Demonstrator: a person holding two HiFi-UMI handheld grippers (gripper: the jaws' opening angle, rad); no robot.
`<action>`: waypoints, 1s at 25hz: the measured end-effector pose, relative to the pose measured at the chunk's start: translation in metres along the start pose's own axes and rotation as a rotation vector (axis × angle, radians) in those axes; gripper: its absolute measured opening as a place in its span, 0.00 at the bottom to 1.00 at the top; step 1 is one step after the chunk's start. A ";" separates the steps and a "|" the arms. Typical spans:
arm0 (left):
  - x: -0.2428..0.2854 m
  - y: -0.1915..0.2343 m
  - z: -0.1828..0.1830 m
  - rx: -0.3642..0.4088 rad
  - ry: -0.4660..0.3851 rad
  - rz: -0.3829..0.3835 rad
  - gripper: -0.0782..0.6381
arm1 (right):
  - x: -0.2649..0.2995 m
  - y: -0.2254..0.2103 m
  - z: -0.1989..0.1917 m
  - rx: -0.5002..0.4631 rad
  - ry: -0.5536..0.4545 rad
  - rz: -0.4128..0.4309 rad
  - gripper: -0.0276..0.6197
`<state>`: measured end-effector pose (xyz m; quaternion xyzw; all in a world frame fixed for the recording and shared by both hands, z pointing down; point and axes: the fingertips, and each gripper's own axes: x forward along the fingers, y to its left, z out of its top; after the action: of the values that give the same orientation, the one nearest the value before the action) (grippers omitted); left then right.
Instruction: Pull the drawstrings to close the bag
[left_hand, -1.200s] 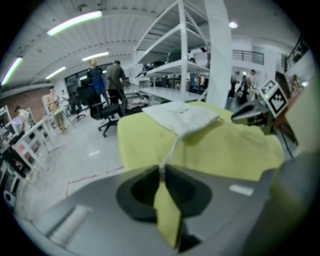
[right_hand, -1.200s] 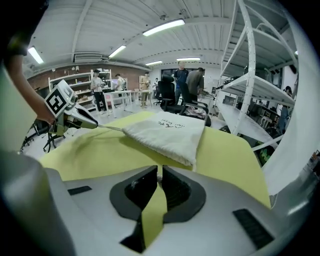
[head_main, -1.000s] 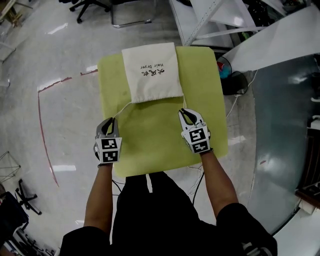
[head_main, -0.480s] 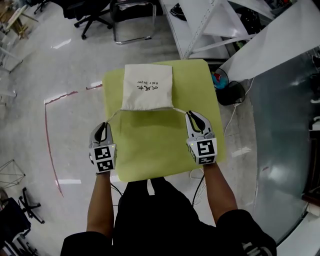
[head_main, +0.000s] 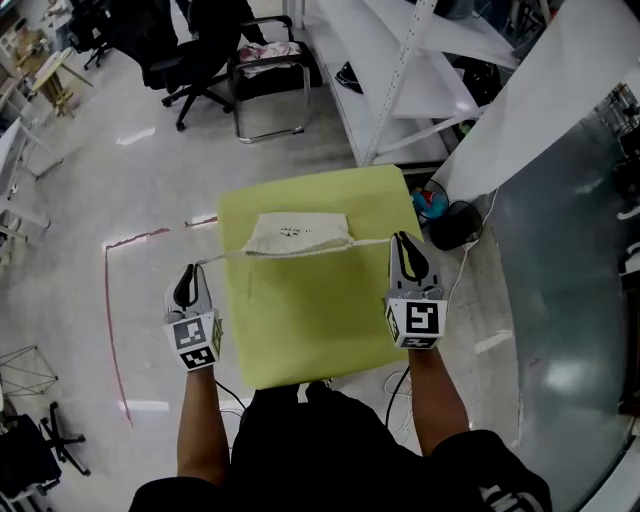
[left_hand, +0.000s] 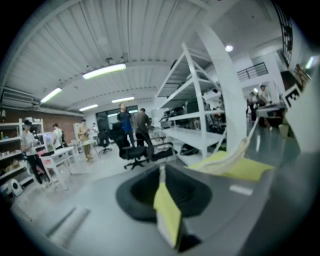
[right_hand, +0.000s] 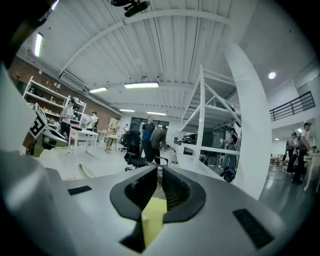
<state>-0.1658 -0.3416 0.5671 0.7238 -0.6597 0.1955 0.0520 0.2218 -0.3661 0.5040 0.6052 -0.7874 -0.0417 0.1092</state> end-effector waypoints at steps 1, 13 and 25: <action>-0.002 0.003 0.009 0.000 -0.016 0.010 0.17 | -0.002 -0.006 0.009 -0.003 -0.019 -0.013 0.09; -0.024 0.030 0.077 -0.030 -0.112 0.078 0.17 | -0.026 -0.072 0.076 -0.068 -0.112 -0.205 0.09; -0.039 0.040 0.089 -0.022 -0.128 0.135 0.17 | -0.041 -0.108 0.084 -0.096 -0.101 -0.375 0.09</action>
<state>-0.1876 -0.3401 0.4641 0.6882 -0.7110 0.1446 0.0047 0.3151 -0.3604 0.3963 0.7324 -0.6626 -0.1293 0.0886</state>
